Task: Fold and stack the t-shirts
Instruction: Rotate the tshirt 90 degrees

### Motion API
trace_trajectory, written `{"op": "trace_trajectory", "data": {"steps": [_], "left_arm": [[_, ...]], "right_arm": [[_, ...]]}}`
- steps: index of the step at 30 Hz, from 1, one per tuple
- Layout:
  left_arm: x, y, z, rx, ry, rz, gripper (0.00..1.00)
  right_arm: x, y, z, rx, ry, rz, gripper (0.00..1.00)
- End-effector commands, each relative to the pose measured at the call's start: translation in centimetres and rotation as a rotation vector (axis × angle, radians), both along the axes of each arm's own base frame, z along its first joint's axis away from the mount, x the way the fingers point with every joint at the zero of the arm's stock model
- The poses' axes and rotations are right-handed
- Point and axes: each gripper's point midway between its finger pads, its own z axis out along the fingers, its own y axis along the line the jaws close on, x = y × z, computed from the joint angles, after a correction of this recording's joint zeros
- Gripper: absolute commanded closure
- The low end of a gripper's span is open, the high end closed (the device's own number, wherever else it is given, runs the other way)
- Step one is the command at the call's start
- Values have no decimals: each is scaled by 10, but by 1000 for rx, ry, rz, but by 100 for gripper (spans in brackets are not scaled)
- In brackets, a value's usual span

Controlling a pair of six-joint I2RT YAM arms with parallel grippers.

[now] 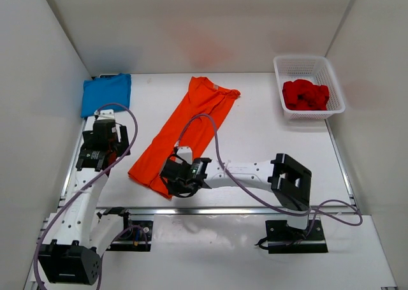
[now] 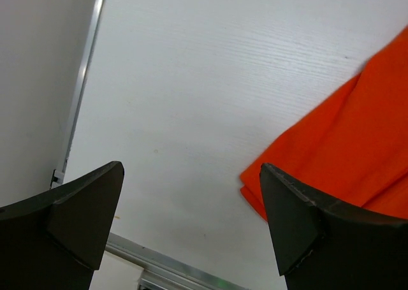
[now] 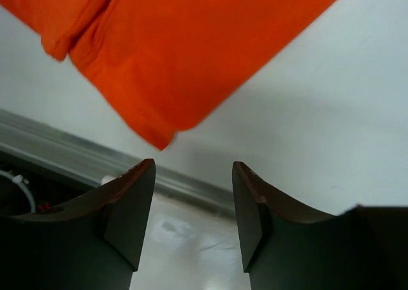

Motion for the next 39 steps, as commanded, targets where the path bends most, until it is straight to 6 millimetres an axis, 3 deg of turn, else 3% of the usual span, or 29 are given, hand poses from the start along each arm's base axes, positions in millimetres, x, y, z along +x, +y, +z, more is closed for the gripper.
{"op": "trace_trajectory", "data": {"steps": [1, 2, 5, 10, 17, 22, 26, 28, 31, 33, 35, 39], "left_arm": [[-9, 14, 18, 0, -52, 107, 1], [-10, 14, 21, 1, -66, 108, 2], [-12, 11, 19, -6, -64, 87, 1], [-15, 4, 13, -32, -56, 53, 1], [-13, -3, 11, -36, -52, 20, 2], [-11, -5, 10, -30, -44, 1, 2], [-10, -9, 7, -33, -41, -9, 2], [-11, -9, 6, -27, -29, -13, 3], [-9, -10, 7, -16, -32, -20, 2], [-8, -12, 8, -14, -34, -27, 3], [-10, -12, 5, -7, -25, -30, 3], [-9, -13, 7, -6, -32, -33, 2]], "right_arm": [[-6, 20, 24, 135, 68, -120, 50], [-9, 16, 11, 130, 90, -127, 49], [-21, 12, -1, 160, 146, -152, 48], [-22, 19, -8, 163, 170, -175, 43], [-2, 30, -11, 142, 168, -236, 42], [4, 21, -34, 54, 200, -295, 42], [9, 23, -39, 9, 196, -282, 42], [15, 32, -42, -18, 194, -269, 45], [10, 28, -52, -73, 216, -264, 49], [5, 22, -61, -74, 245, -279, 58], [5, 24, -57, -15, 253, -291, 72], [-5, 1, -70, -42, 280, -313, 82]]}}
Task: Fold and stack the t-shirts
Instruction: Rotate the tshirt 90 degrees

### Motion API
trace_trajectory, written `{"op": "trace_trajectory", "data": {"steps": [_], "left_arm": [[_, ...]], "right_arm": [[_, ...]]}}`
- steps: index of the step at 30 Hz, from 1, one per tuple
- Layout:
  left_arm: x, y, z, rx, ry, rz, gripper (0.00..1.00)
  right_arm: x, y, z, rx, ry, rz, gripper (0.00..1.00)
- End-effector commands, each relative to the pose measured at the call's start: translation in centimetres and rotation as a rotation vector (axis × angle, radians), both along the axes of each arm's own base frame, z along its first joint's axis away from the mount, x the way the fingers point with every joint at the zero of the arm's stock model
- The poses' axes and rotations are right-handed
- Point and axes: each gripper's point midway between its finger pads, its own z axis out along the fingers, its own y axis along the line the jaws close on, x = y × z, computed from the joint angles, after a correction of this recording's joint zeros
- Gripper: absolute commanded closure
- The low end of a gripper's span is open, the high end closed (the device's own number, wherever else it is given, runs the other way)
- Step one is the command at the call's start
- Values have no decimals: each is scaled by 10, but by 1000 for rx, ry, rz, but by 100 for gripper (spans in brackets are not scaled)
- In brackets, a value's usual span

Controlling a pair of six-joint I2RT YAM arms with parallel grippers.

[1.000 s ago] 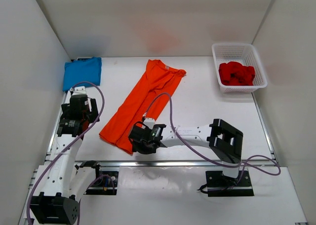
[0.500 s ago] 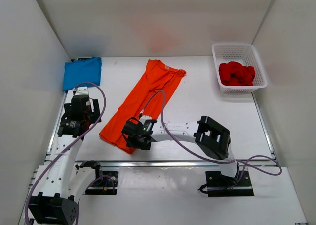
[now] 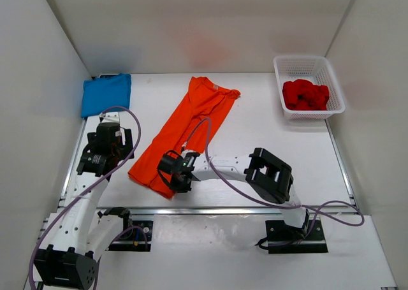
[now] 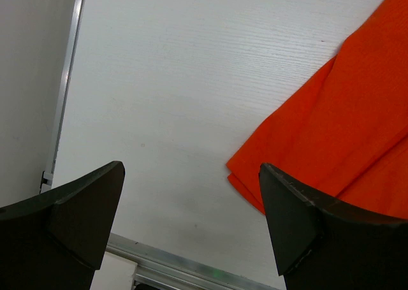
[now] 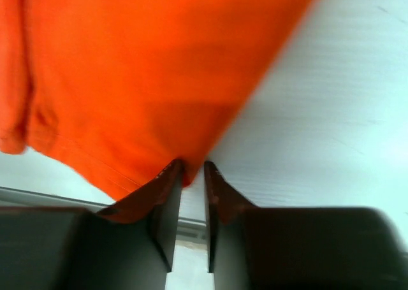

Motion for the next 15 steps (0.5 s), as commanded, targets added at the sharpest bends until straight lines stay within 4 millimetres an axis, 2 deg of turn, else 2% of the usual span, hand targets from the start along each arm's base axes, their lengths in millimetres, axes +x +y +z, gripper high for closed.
{"op": "trace_trajectory", "data": {"steps": [1, 3, 4, 5, 6, 9, 13, 14, 15], "left_arm": [[0, 2, 3, 16, -12, 6, 3], [0, 1, 3, 13, -14, 1, 3], [-1, 2, 1, 6, -10, 6, 2], [0, 0, 2, 4, -11, -5, 3], [1, -2, 2, 6, -12, -16, 3], [0, -5, -2, -18, -1, -25, 3], [1, -5, -1, -26, -8, -28, 3], [-1, -4, -2, -24, -1, -27, 3], [0, -3, -2, -21, -2, -27, 3]], "right_arm": [[-8, -23, -14, -58, 27, -34, 86], [-5, -33, -9, -50, 25, -48, 94], [-8, -41, -14, -62, 31, -55, 99], [-11, -50, -13, -60, 30, -65, 100], [-6, -62, -12, -58, 10, -77, 100], [-3, -83, -11, -26, 1, -112, 100], [0, -89, -3, 23, -18, -100, 100], [4, -98, -2, -10, -36, -112, 100], [-1, -107, -2, -40, -26, -107, 100]]}}
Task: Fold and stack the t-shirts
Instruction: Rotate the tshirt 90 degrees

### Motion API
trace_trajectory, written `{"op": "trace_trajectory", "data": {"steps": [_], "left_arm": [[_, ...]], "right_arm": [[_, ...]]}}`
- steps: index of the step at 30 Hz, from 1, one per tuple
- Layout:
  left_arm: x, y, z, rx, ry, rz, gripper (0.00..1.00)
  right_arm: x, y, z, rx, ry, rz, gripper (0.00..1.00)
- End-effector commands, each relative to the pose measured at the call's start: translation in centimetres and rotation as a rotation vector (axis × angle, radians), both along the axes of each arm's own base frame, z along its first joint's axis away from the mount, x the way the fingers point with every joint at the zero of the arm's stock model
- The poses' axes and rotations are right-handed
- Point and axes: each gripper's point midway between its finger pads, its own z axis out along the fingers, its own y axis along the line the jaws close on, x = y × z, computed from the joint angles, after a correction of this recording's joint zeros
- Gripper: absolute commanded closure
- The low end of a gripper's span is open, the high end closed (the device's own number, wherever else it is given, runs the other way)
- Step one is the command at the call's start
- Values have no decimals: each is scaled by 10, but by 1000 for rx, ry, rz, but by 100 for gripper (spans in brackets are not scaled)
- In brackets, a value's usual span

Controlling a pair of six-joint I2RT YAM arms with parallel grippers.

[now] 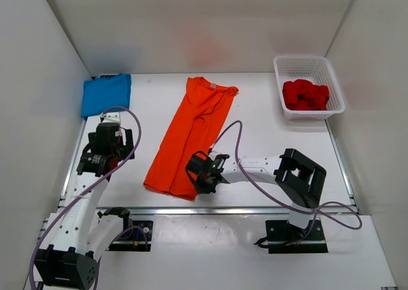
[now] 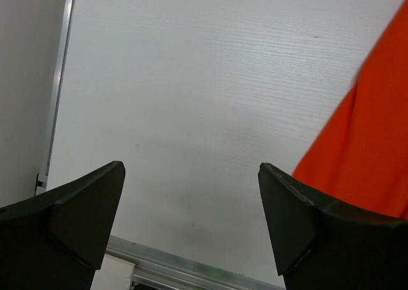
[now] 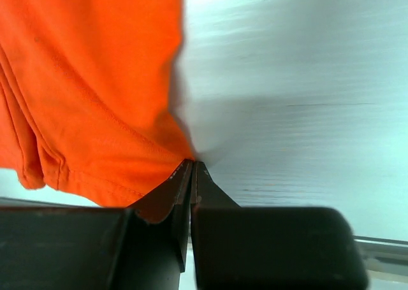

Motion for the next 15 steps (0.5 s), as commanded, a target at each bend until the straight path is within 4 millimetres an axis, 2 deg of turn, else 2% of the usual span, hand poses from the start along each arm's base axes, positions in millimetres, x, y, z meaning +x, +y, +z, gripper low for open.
{"op": "trace_trajectory", "data": {"steps": [1, 5, 6, 7, 9, 10, 11, 13, 15], "left_arm": [[-1, -2, -2, -9, -8, -18, 4], [1, -5, -1, -19, -11, -30, 4], [0, -6, -1, -25, -7, -35, 3], [-1, -9, -4, -33, 2, -47, 3], [0, -12, -4, -47, 3, -65, 4], [0, -20, -5, -64, 6, -104, 3], [0, -19, -7, -72, 9, -102, 3], [-2, -38, -11, -134, 26, -185, 3], [-6, -57, -18, -192, 56, -282, 3]], "right_arm": [[7, -24, 3, -64, -43, -27, 100], [0, -77, -1, -80, -43, -99, 100], [4, -84, 8, -50, -63, -128, 100], [0, -98, 1, -73, -54, -140, 100], [1, -119, 8, -67, -77, -177, 100], [-6, -130, 0, -90, -62, -174, 100], [-8, -138, 2, -77, -65, -181, 100], [-9, -149, 2, -58, -86, -175, 99], [-8, -149, 8, 18, -113, -161, 69]]}}
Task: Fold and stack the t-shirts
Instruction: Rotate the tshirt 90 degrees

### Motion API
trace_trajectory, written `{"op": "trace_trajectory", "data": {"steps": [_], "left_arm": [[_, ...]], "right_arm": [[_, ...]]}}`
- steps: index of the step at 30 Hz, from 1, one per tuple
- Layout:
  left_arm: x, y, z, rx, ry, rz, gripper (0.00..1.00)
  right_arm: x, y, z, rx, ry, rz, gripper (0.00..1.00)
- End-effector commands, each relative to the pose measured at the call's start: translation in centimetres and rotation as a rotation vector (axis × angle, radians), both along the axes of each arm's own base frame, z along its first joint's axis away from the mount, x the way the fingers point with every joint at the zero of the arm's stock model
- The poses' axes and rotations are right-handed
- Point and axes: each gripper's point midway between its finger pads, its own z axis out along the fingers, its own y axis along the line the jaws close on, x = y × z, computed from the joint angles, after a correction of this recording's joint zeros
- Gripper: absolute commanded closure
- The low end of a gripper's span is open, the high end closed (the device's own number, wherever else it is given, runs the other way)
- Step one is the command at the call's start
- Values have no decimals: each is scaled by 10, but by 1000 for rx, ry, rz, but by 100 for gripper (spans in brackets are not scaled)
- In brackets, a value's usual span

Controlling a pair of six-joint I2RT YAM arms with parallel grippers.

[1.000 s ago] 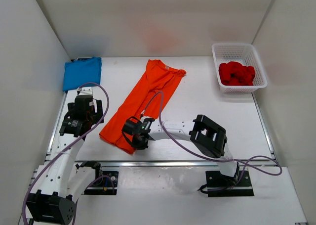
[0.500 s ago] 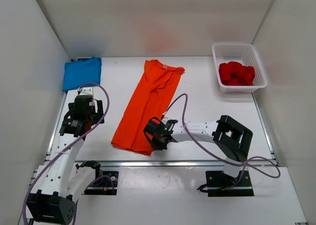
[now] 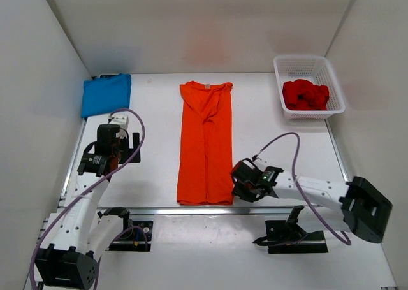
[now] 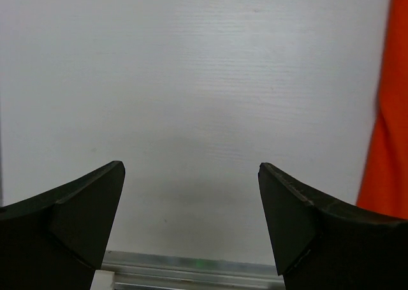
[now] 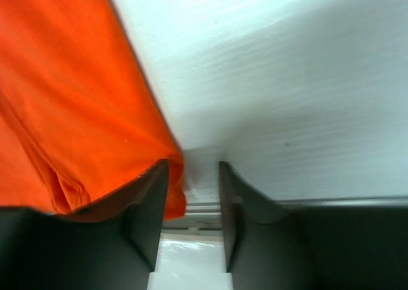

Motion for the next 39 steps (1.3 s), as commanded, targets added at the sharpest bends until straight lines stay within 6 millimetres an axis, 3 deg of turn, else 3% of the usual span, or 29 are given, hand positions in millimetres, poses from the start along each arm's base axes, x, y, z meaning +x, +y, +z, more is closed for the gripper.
{"op": "trace_trajectory", "data": {"steps": [1, 2, 4, 6, 8, 11, 14, 18, 20, 23, 27, 29, 30, 32, 33, 34, 35, 36, 37, 39], "left_arm": [[-8, -44, -5, -142, 26, -219, 3], [-9, -53, -5, -152, 28, -270, 4], [-11, -67, -2, -172, 26, -330, 4], [-15, -85, -3, -177, 43, -429, 5], [-29, -123, -1, -237, 81, -603, 5], [-51, -162, -9, -351, 195, -745, 6], [-59, -168, -40, -377, 316, -690, 7], [-69, -186, -63, -419, 409, -698, 7], [-84, -182, -92, -468, 504, -639, 7], [-84, -179, -101, -475, 530, -612, 9], [-90, -180, -108, -481, 560, -607, 9], [-90, -180, -108, -486, 560, -610, 9], [-89, -181, -108, -491, 559, -610, 9], [-84, -177, -109, -492, 547, -593, 9], [-80, -173, -108, -501, 535, -571, 8], [-79, -171, -107, -510, 532, -561, 9], [-76, -170, -106, -514, 520, -553, 9], [-73, -167, -105, -516, 504, -540, 8], [-71, -166, -104, -523, 500, -534, 8], [-69, -164, -103, -525, 490, -523, 8]], "right_arm": [[7, -4, 7, 71, -88, 24, 63], [9, -4, 13, 110, -112, 22, 53], [13, -6, 23, 133, -155, 21, 49], [14, -7, 36, 155, -190, 36, 49], [11, -5, 41, 185, -191, 69, 49], [6, -2, 41, 204, -164, 97, 48], [3, 0, 43, 184, -156, 122, 48], [5, 9, 40, 209, -142, 165, 49], [4, 10, 34, 186, -124, 192, 50], [12, 9, 45, 103, -152, 243, 50], [81, 16, 112, 113, -310, 311, 51], [152, 3, 157, 143, -410, 246, 53], [175, -6, 166, 132, -441, 256, 53], [235, -6, 191, 94, -509, 266, 52], [264, -8, 194, 83, -523, 270, 52], [271, -3, 187, 103, -497, 295, 52], [294, 3, 188, 114, -501, 296, 53], [303, 10, 164, 102, -448, 328, 52], [317, 17, 176, 95, -490, 358, 52], [341, 39, 153, 67, -456, 414, 49]]}}
